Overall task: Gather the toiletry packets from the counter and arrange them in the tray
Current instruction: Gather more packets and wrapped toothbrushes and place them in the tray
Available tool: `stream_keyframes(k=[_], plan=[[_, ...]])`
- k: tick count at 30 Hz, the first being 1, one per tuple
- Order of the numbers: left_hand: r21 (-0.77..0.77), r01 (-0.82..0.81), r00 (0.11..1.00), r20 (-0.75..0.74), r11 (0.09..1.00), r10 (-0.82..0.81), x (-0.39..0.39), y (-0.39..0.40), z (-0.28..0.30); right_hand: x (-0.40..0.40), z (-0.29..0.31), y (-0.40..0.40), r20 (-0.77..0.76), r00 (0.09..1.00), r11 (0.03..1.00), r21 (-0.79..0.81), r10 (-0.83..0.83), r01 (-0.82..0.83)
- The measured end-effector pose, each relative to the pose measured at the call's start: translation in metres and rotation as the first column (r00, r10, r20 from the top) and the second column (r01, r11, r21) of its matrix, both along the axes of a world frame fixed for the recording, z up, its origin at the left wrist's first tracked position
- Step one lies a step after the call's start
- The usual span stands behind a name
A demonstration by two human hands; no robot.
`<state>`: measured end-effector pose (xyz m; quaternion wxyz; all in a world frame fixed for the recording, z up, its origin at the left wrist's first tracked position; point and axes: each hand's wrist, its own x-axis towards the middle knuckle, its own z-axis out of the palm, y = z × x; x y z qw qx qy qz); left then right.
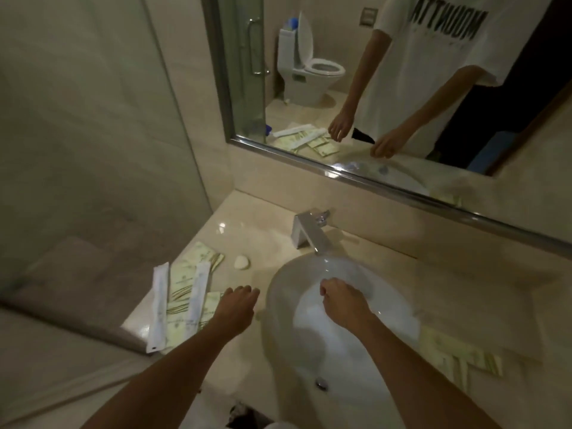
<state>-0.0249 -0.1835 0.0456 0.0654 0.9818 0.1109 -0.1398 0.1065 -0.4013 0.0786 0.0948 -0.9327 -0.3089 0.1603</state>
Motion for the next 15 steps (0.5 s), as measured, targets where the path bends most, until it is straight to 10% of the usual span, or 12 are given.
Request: stream_keyframes(k=[15], plan=[[-0.011,-0.017,1.0,-0.002,1.0,0.017,-0.064,0.099,-0.038,-0.065,-0.033,0.134,-0.126,0.95,0.949,-0.107,0.284,-0.298]])
